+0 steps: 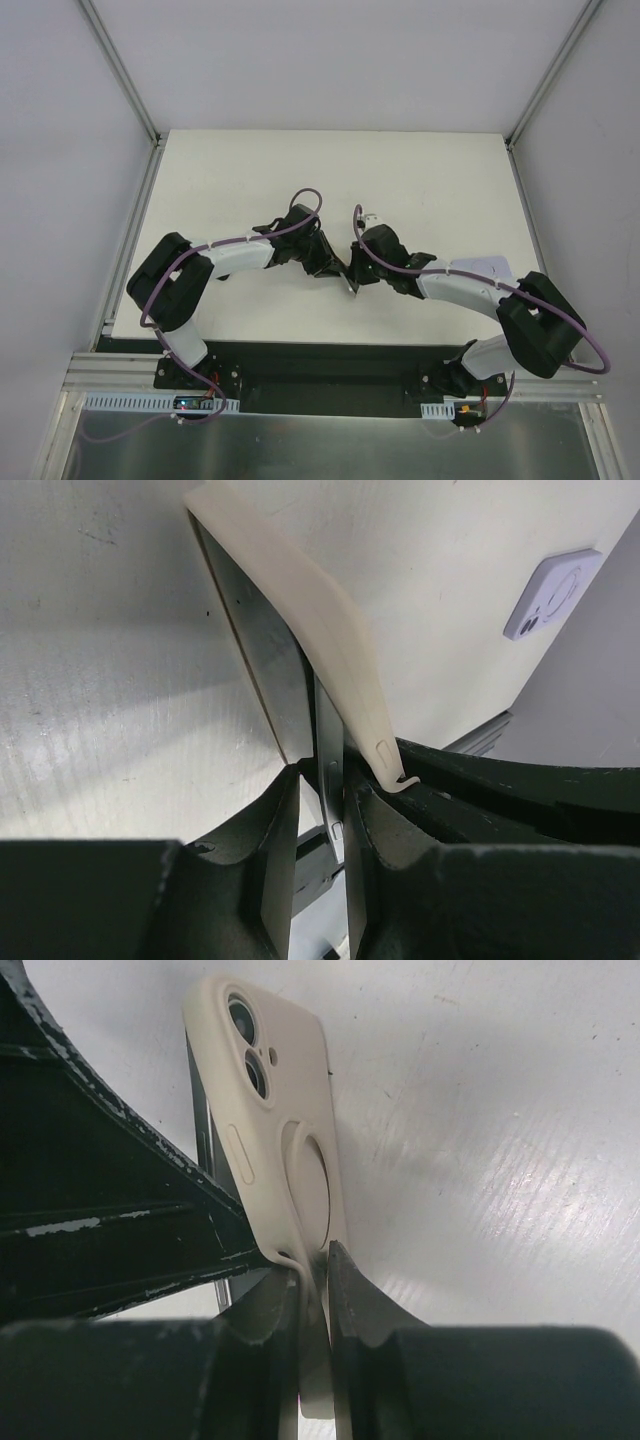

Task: Take the phone out of the phone case
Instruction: Remove the phone case from the phone.

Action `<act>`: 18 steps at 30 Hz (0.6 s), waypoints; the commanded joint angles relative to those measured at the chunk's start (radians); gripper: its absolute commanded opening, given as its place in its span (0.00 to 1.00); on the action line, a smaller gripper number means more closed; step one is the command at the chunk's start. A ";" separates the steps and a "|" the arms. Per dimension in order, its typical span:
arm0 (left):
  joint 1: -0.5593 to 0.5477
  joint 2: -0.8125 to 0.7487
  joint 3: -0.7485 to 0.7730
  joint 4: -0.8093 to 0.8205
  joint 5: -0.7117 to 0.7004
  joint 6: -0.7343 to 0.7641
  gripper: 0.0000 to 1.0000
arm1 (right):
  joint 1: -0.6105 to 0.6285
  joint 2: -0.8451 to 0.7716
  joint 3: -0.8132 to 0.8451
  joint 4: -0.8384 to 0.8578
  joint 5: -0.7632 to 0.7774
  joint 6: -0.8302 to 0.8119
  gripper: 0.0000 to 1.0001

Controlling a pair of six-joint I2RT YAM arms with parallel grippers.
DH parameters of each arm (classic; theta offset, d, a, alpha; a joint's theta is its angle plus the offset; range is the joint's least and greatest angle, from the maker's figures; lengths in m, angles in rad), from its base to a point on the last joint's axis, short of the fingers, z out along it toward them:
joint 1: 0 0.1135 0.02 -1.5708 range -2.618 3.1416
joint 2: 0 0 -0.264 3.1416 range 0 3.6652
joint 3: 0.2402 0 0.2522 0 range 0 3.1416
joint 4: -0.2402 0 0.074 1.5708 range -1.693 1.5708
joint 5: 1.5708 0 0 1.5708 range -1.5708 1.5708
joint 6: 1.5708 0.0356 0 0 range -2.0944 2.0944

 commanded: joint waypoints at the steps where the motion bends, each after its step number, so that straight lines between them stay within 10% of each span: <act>1: 0.029 0.097 -0.181 -0.569 -0.325 0.167 0.00 | -0.150 -0.060 0.017 0.026 0.278 -0.009 0.01; 18: 0.030 0.070 -0.169 -0.567 -0.317 0.208 0.00 | -0.145 -0.123 0.005 -0.017 0.243 -0.021 0.01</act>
